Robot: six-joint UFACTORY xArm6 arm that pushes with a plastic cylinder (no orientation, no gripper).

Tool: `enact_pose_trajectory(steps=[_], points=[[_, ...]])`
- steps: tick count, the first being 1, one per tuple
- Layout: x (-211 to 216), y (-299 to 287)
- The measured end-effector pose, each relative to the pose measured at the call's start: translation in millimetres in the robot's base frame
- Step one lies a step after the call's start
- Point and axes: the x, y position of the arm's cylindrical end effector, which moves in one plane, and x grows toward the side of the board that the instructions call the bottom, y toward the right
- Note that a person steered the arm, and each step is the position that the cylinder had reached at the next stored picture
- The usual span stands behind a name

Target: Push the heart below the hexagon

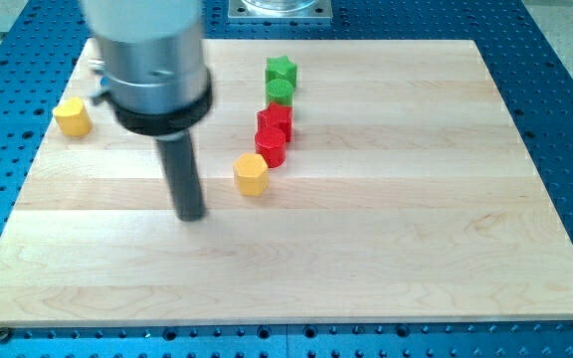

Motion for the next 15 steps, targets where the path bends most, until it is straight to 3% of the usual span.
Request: enact_pose_trajectory(steps=[1, 3, 4, 5, 6, 7, 8, 10, 11, 12, 14, 15], points=[[-26.5, 28.8], [-25.3, 66.3], [-19.8, 17.5], [-18.4, -105.6], [-101.6, -179.9], [-147.5, -187.3], [-139.7, -140.1], [13.0, -30.0], [13.7, -87.8], [47.4, -85.6], [52.0, 16.1], [41.3, 26.6]])
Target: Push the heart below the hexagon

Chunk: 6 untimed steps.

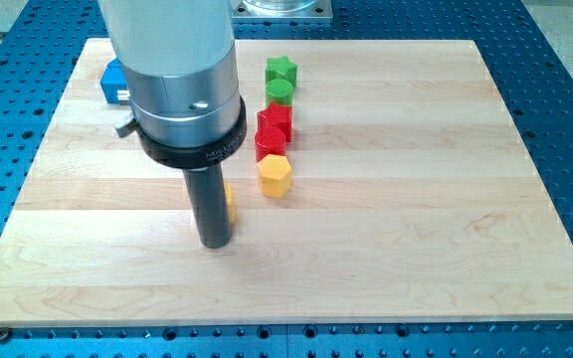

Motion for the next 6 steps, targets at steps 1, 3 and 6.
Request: enact_pose_trajectory(steps=[1, 3, 6], points=[[-41.7, -37.8], [-50.8, 20.5], [-20.2, -3.1]])
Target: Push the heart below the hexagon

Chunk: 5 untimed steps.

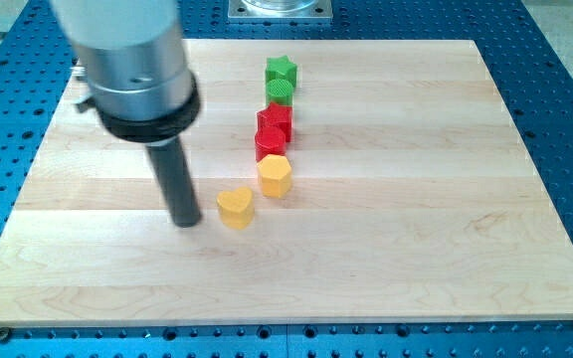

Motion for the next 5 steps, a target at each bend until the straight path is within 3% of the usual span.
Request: enact_pose_trajectory(steps=[2, 3, 4, 5], points=[[-6.0, 36.3], [46.5, -40.8], [10.3, -91.0], [-114.3, -79.0]])
